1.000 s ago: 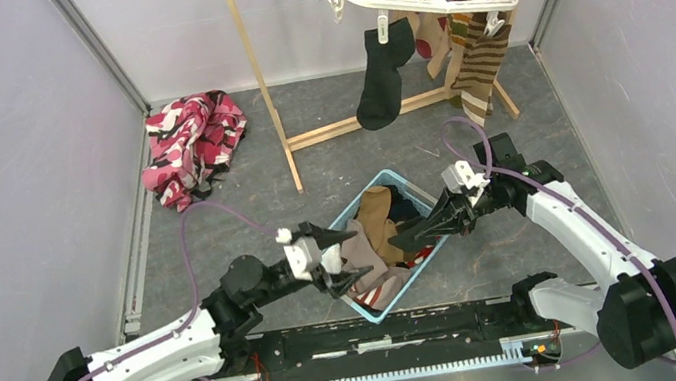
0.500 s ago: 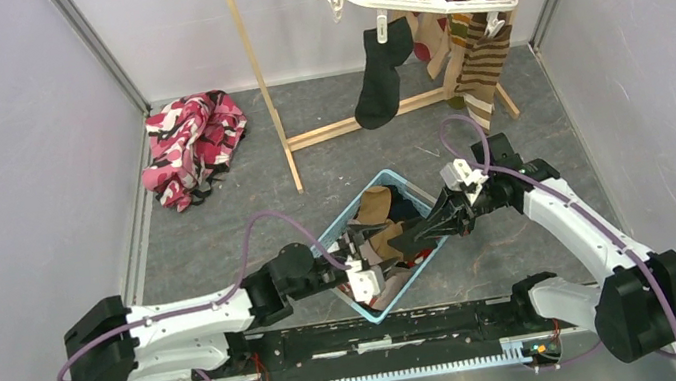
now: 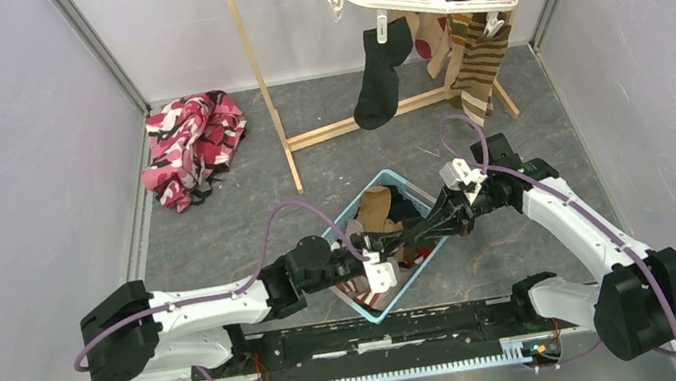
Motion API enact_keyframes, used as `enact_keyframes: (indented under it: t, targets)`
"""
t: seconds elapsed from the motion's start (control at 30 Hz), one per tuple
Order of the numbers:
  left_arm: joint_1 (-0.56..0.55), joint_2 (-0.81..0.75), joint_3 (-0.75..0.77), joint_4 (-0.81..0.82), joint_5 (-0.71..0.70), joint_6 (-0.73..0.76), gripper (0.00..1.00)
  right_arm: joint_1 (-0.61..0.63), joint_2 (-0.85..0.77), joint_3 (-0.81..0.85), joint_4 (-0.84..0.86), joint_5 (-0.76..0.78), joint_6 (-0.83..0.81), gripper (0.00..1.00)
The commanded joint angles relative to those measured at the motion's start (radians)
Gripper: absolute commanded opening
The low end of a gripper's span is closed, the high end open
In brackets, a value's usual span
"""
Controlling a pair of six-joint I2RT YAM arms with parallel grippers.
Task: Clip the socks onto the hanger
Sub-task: Pick up the sock from the bin.
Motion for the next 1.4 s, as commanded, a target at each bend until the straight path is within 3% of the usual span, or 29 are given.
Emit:
enact_keyframes:
  t: [0.0, 0.07, 0.17, 0.27, 0.4, 0.6, 0.7, 0.87, 1.07, 1.37]
  targets:
    - [-0.005, 0.023, 0.059, 0.038, -0.006, -0.066, 0.16, -0.003, -0.003, 0.025, -0.009, -0.032, -0.017, 0.0]
    - [-0.003, 0.016, 0.063, 0.028, -0.031, -0.142, 0.05, -0.003, -0.01, 0.023, -0.01, -0.032, -0.025, 0.04]
    - [0.035, -0.031, 0.047, 0.024, -0.024, -0.343, 0.02, -0.003, -0.024, 0.034, -0.046, 0.001, -0.079, 0.22]
    - [0.126, -0.092, 0.005, 0.031, 0.071, -0.608, 0.02, -0.004, -0.025, 0.092, -0.23, 0.115, -0.345, 0.45]
    - [0.252, -0.134, -0.042, 0.045, 0.246, -0.946, 0.02, -0.004, -0.001, 0.188, -0.464, 0.241, -0.612, 0.62]
    - [0.374, -0.095, -0.077, 0.159, 0.464, -1.441, 0.02, -0.004, -0.078, 0.259, -0.381, 0.328, -0.587, 0.79]
    - [0.383, -0.06, -0.093, 0.259, 0.496, -1.587, 0.02, 0.006, -0.142, 0.246, -0.151, 0.379, -0.363, 0.84]
    - [0.385, 0.016, -0.09, 0.4, 0.53, -1.733, 0.02, 0.149, -0.196, 0.183, 0.097, 0.503, -0.209, 0.86]
    - [0.386, 0.09, -0.065, 0.464, 0.564, -1.794, 0.02, 0.219, -0.172, 0.173, 0.091, 0.529, -0.244, 0.73]
    - [0.449, 0.079, -0.089, 0.496, 0.544, -1.828, 0.03, 0.228, -0.22, 0.184, -0.051, 0.535, -0.365, 0.76]
